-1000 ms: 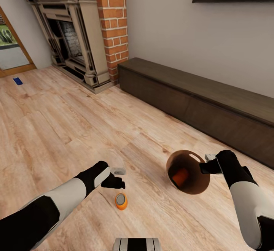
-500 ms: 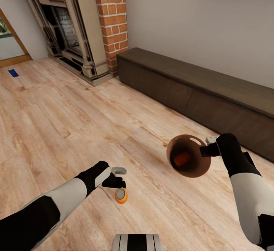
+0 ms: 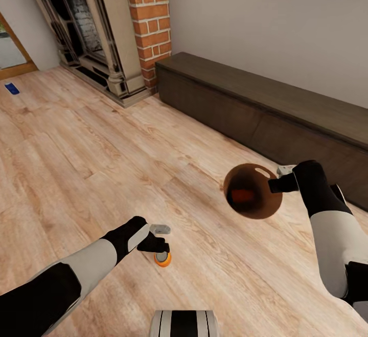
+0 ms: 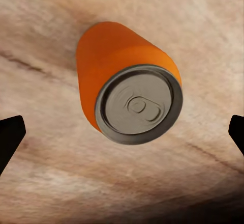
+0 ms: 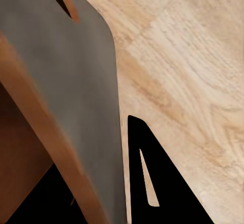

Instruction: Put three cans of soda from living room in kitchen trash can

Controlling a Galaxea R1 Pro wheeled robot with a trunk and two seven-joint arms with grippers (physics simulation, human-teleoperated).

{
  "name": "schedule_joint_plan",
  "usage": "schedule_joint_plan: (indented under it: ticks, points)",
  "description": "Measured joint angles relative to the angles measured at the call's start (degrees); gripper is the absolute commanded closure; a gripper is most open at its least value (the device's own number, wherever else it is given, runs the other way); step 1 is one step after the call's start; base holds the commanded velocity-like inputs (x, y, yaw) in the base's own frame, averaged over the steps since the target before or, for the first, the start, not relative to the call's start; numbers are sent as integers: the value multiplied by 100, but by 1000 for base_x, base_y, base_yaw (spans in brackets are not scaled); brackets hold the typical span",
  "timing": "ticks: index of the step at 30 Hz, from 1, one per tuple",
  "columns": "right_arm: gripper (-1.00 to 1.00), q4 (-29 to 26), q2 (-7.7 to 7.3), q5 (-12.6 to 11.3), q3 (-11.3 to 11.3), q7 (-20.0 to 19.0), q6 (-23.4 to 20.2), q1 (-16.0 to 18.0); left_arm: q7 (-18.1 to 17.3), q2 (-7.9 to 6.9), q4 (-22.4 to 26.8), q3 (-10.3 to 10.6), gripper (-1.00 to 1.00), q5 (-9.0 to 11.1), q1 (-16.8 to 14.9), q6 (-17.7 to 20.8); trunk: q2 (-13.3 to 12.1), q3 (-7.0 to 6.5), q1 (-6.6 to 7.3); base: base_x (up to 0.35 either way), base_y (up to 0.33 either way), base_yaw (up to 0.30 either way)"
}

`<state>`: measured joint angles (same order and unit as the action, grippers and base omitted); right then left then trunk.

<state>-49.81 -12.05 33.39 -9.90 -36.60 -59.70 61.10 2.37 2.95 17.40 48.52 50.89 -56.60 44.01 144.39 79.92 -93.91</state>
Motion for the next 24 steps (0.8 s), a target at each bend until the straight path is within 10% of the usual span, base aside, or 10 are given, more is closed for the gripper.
schedule_joint_plan:
  ticks: [11, 24]
  points:
    - [100, 329, -526, -42, 719, -895, -7, 168, 0, 0, 8, 1, -100, 0, 0, -33, 0, 0, 0, 135, 0, 0]
    - [100, 325, -585, 2, 886, -1001, 11, 169, 9, 22, 9, 1, -100, -3, 0, -162, 10, 177, -21, 28, 0, 0]
